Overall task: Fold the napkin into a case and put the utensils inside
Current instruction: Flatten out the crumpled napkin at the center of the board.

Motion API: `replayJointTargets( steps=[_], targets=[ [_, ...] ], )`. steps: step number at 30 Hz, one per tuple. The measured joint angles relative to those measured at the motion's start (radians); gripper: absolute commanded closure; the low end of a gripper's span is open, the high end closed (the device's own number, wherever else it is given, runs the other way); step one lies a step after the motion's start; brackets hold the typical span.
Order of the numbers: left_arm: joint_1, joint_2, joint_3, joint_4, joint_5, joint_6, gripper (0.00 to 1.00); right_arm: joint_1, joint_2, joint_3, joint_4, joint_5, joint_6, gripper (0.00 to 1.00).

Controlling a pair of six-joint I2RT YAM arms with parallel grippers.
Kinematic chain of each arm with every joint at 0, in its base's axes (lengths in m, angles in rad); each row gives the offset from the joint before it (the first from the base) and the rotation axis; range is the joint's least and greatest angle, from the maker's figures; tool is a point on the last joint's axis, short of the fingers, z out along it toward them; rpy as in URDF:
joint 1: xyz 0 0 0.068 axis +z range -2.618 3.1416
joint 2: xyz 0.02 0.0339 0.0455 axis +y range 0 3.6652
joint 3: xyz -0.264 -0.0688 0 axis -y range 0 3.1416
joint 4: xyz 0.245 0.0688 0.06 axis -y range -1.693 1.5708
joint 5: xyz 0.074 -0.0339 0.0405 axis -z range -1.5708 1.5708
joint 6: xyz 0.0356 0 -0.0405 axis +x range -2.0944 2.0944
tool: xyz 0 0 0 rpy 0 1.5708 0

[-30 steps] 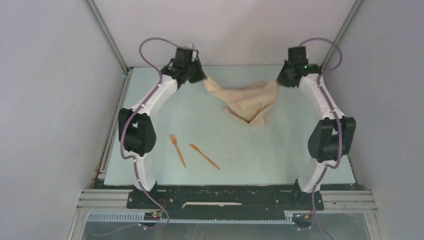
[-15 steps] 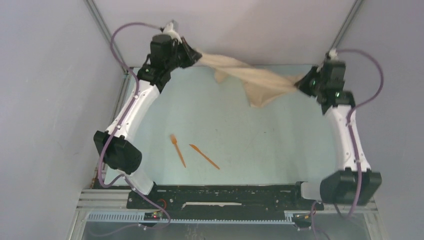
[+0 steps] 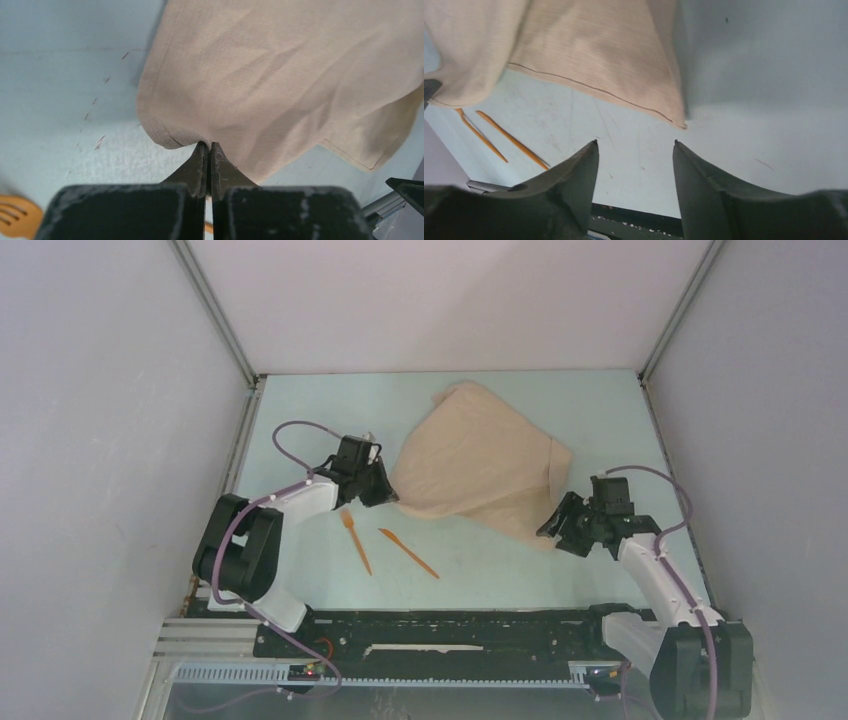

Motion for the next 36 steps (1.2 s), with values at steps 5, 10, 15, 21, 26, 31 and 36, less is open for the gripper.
replayJointTargets(
  steps=[5,10,15,21,26,31,36],
  targets=[
    [-0.009,-0.029,0.001,0.048,-0.048,-0.013,1.00,-0.004,0.061,0.150,0.013,0.086,0.001,0.28],
    [-0.009,-0.065,0.039,0.038,-0.087,-0.008,1.00,0.015,0.270,0.369,0.059,0.233,-0.031,0.37],
    [-0.009,-0.069,0.073,0.049,-0.079,-0.008,1.00,0.066,0.465,0.469,0.041,0.348,-0.040,0.35],
    [-0.009,-0.085,0.070,0.047,-0.074,-0.008,1.00,0.090,0.380,0.264,0.020,0.320,-0.012,0.34],
    [-0.009,-0.095,0.070,0.051,-0.060,-0.008,1.00,0.055,0.321,0.115,0.034,0.212,0.021,0.39],
    [-0.010,-0.098,0.070,0.051,-0.050,-0.008,1.00,0.033,0.316,0.083,0.115,0.137,0.028,0.46],
    [-0.011,-0.117,0.070,0.051,-0.048,-0.008,1.00,0.035,0.285,0.037,0.176,0.085,0.055,0.49]
  ],
)
